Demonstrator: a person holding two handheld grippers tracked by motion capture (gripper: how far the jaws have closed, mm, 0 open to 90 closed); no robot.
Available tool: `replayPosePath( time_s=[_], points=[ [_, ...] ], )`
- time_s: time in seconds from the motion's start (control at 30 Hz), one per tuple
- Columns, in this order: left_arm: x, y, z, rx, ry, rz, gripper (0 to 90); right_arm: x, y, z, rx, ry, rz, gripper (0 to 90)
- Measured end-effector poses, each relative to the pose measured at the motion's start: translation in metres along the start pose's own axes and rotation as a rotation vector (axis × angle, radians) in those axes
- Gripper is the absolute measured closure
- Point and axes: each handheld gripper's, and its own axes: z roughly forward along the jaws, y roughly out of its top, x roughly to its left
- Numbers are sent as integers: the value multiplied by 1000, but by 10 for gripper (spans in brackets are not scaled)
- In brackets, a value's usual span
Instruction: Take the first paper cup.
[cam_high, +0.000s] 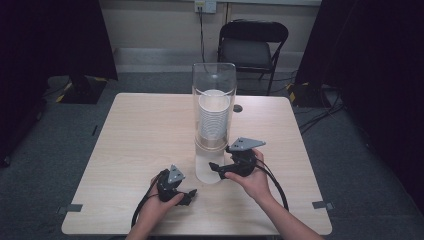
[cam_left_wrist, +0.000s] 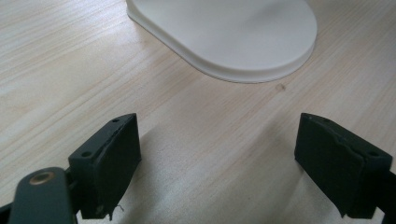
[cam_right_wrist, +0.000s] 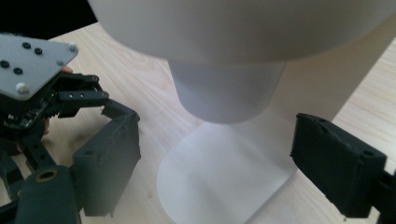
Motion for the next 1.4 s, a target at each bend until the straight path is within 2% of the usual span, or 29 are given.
replayPosePath(
  time_s=[0.17,0.4,0.47,0.5,0.57,0.7,0.73,0.77,0.83,0.87,1.07,1.23,1.33,1.4],
  points=[
    [0,0,0,-1,-2,-4,139,-3,4,8,-34,-14,10,173],
    [0,0,0,-1,0,-1,139,-5,11,18,-96,-12,21,259],
    [0,0,0,-2,-3,-6,139,-5,11,19,-113,-11,17,281],
    [0,0,0,-1,-2,-4,139,-4,11,20,-122,-5,12,323],
    [0,0,0,-1,0,-1,139,-3,11,22,-130,-11,-6,328],
    [0,0,0,1,0,2,139,-2,8,23,-137,-11,-16,354],
    [0,0,0,0,0,0,139,0,4,25,-82,-29,-34,360],
    [0,0,0,0,0,0,139,-2,-4,30,-50,-28,-34,362],
    [0,0,0,5,0,7,139,-4,-14,30,-101,-30,-25,363],
    [0,0,0,-1,-3,-5,139,-3,-15,30,-102,-32,-23,362],
    [0,0,0,-1,-3,-4,138,-5,-11,30,-81,-20,-28,355],
    [0,0,0,0,-4,-4,138,-5,-9,30,-79,-17,-13,319],
    [0,0,0,0,-3,-4,137,-4,-2,25,-113,-27,-12,229],
    [0,0,0,-1,-3,-4,137,-3,6,21,-142,-25,-17,231]
  ],
)
